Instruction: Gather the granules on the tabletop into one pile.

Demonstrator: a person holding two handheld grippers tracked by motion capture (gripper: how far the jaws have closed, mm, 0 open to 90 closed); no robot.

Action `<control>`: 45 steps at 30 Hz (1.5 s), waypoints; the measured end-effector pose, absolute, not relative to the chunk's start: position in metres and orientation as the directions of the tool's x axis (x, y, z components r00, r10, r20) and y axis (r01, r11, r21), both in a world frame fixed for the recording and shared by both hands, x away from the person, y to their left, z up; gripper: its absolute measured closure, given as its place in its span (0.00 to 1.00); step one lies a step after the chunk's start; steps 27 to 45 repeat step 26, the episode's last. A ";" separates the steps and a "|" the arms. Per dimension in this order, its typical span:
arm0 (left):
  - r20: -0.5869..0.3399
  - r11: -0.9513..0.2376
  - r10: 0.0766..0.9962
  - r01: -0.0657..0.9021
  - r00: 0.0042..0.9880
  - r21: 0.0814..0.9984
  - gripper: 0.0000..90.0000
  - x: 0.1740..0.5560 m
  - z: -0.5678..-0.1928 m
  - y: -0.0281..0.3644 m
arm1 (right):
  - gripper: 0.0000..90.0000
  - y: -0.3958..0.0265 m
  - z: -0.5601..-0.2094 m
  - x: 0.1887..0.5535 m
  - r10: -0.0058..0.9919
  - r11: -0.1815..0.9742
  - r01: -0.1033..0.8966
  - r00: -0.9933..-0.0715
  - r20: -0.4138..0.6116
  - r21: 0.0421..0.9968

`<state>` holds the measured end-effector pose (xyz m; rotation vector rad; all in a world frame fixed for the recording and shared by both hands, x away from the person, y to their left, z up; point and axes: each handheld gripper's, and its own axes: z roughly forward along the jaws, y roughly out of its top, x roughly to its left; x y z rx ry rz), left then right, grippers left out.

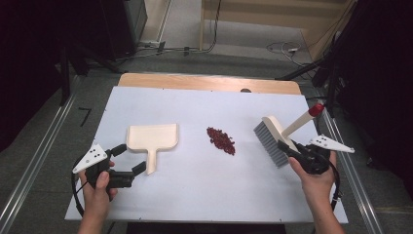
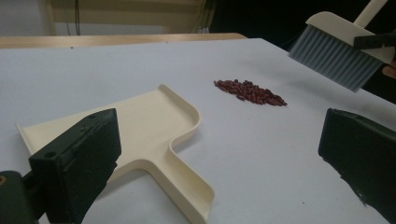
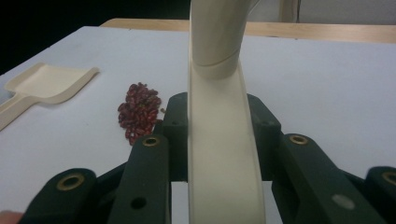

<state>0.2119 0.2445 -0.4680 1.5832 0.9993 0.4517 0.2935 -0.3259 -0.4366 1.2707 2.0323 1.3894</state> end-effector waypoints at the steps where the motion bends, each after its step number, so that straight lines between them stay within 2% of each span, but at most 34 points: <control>1: -0.228 0.019 0.796 0.353 0.560 0.935 0.00 0.212 -0.468 0.245 | 0.73 -0.331 -0.437 0.292 0.836 0.104 0.471 -0.519 0.179 0.876; 10: -0.227 0.034 0.809 0.341 0.543 0.939 0.00 0.211 -0.471 0.249 | 0.73 -0.360 -0.448 0.286 0.848 0.108 0.496 -0.498 0.180 0.862; 19: -0.247 0.056 0.801 0.343 0.545 0.938 0.00 0.214 -0.472 0.247 | 0.73 -0.357 -0.452 0.289 0.833 0.111 0.503 -0.517 0.195 0.857; 45: -0.250 0.054 0.805 0.353 0.538 0.934 0.00 0.216 -0.475 0.247 | 0.73 -0.360 -0.454 0.291 0.842 0.098 0.509 -0.501 0.202 0.855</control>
